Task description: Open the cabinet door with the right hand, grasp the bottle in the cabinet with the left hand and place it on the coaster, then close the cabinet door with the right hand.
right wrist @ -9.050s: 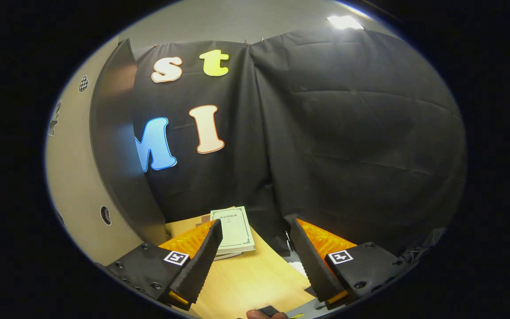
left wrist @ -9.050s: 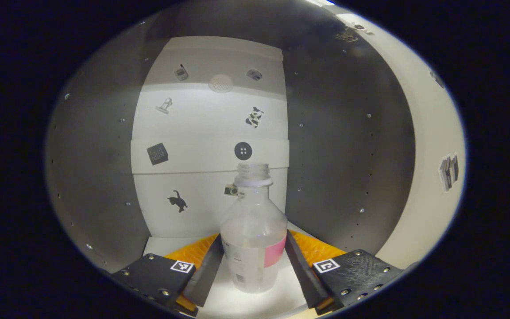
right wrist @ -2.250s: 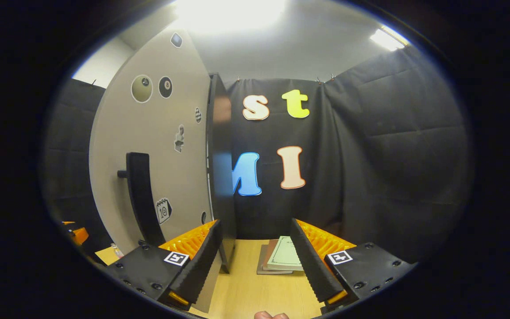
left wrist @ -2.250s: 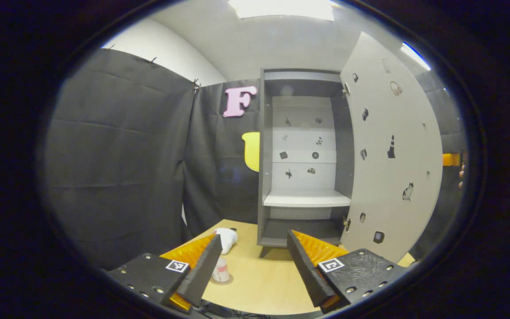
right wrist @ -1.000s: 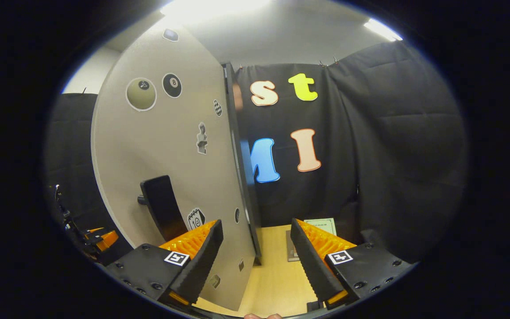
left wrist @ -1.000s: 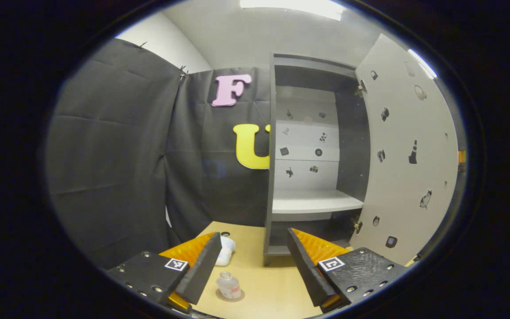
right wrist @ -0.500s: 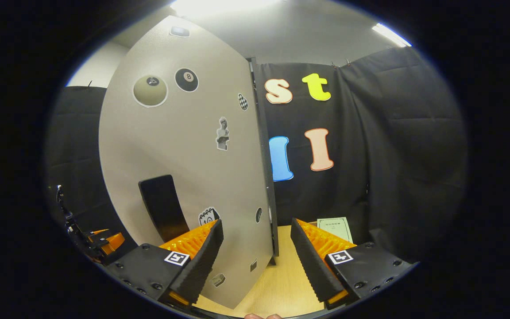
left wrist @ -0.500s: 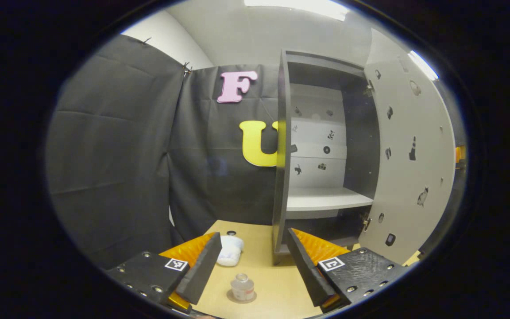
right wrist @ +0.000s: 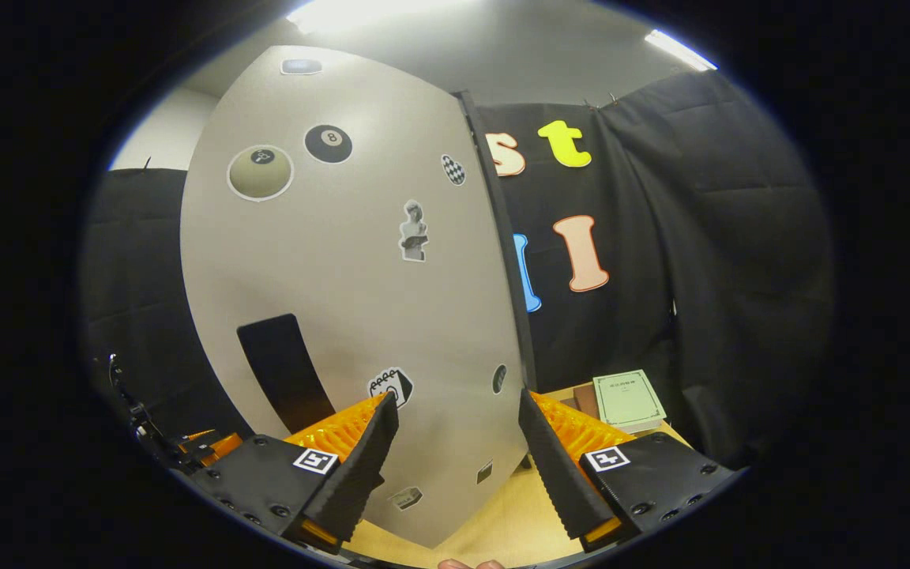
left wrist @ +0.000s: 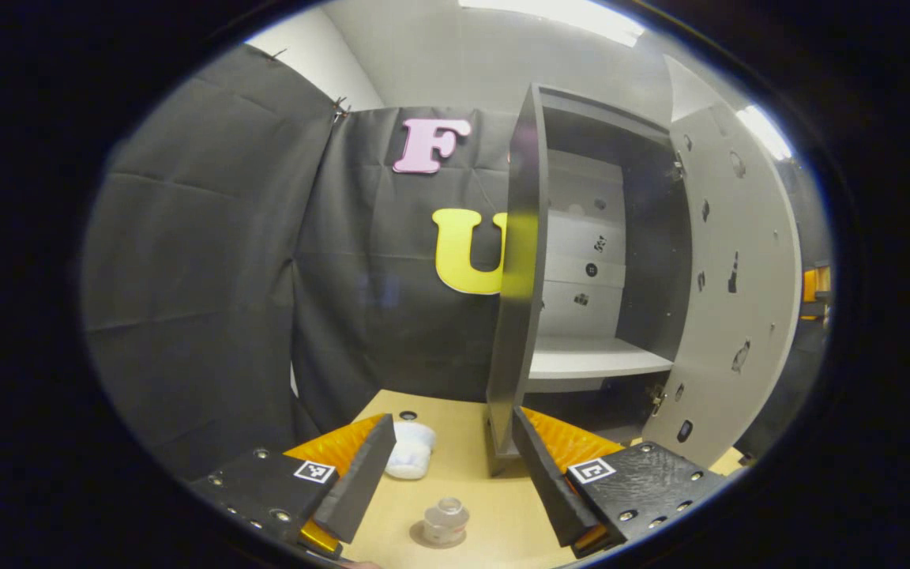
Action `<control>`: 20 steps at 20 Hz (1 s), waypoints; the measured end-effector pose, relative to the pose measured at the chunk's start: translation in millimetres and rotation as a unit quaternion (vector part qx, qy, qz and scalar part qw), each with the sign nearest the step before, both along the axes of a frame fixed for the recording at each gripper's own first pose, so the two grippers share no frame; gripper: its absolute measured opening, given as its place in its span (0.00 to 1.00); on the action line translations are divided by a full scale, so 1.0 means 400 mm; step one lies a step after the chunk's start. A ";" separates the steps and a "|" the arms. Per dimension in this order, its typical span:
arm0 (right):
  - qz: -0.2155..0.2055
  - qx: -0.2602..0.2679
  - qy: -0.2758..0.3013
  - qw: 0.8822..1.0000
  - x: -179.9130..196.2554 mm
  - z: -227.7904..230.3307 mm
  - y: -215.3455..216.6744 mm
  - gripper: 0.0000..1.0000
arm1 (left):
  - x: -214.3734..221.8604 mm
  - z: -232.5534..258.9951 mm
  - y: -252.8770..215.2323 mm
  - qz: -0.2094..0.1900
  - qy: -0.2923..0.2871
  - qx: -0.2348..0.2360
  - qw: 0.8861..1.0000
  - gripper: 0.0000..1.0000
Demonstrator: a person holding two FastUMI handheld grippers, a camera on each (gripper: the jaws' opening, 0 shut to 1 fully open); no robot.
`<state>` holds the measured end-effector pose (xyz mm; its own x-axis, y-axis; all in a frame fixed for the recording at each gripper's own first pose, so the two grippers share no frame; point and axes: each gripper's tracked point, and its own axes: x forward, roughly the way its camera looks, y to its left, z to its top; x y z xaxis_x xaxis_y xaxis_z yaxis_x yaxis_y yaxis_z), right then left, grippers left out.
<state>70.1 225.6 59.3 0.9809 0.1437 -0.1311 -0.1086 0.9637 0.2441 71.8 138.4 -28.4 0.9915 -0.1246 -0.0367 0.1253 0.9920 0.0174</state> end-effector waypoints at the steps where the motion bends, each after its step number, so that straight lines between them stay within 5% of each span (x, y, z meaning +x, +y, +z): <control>1: 0.003 0.000 -0.002 1.000 0.007 0.004 0.024 0.98 | 0.007 0.005 0.010 0.001 -0.001 0.001 1.000 0.89; 10: 0.069 0.034 -0.008 0.997 0.126 0.004 0.222 0.98 | 0.010 0.030 0.067 0.008 -0.003 0.014 1.000 0.89; 20: -0.023 0.030 -0.006 0.999 0.124 -0.030 -0.037 0.98 | -0.013 0.092 -0.098 -0.028 -0.005 0.029 0.999 0.89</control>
